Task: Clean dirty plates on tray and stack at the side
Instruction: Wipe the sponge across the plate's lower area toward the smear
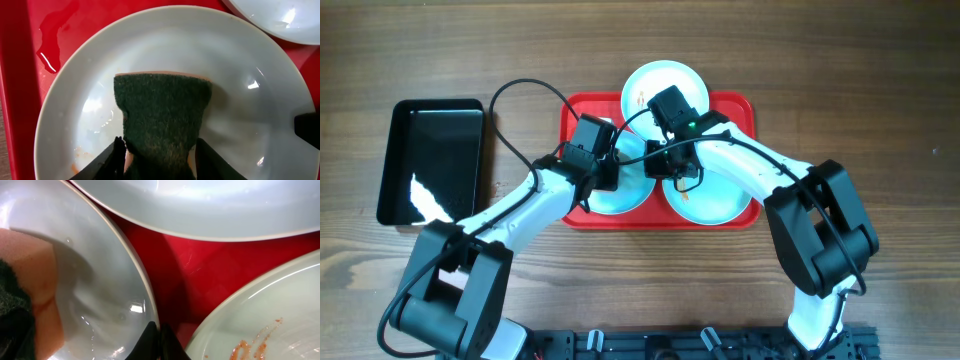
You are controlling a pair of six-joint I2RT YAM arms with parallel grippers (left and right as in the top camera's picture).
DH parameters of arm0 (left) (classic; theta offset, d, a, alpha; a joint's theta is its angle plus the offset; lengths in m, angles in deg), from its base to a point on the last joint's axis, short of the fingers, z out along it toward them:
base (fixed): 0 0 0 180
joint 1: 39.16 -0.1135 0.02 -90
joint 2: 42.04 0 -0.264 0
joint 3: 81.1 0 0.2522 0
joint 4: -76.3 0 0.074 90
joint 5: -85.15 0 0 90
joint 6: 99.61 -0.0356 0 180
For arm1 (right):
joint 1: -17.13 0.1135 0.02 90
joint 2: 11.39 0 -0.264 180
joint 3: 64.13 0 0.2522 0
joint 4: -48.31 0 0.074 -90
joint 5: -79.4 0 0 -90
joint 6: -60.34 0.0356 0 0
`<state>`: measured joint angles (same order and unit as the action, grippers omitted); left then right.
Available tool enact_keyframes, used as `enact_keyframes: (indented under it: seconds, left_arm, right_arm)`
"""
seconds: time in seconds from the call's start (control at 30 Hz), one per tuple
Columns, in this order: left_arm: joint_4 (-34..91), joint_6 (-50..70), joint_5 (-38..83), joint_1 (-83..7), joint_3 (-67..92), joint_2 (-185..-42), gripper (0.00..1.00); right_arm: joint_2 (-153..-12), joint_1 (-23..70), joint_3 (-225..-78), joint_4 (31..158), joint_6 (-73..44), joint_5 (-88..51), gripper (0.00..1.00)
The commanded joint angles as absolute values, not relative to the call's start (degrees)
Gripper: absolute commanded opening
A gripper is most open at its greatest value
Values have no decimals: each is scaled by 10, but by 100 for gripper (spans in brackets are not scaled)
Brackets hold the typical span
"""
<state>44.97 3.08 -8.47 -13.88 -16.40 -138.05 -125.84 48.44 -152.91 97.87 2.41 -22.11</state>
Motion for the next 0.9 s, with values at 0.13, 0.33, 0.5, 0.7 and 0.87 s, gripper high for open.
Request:
enact_keyframes:
  seconds: [0.13,0.33,0.5,0.7,0.87]
  left_arm:
    - [456,28,-95,-139,-169,-1387,41]
    - [459,28,-95,-139,-169,-1389,35]
    - [461,28,-94,-139,-169,-1404,25]
    - [461,28,-94,-139,-169,-1420,4]
    - [460,28,-60,-139,-168,-1409,4]
  right_arm:
    - [-1273,481,-1532,986,20,-204,4]
    - [-1273,481,-1532,986,20,-205,4]
    - [-1273,481,-1532,985,20,-204,4]
    - [-1273,481,-1532,985,20,-204,4]
    - [-1273,481,-1532,985,20,-204,4]
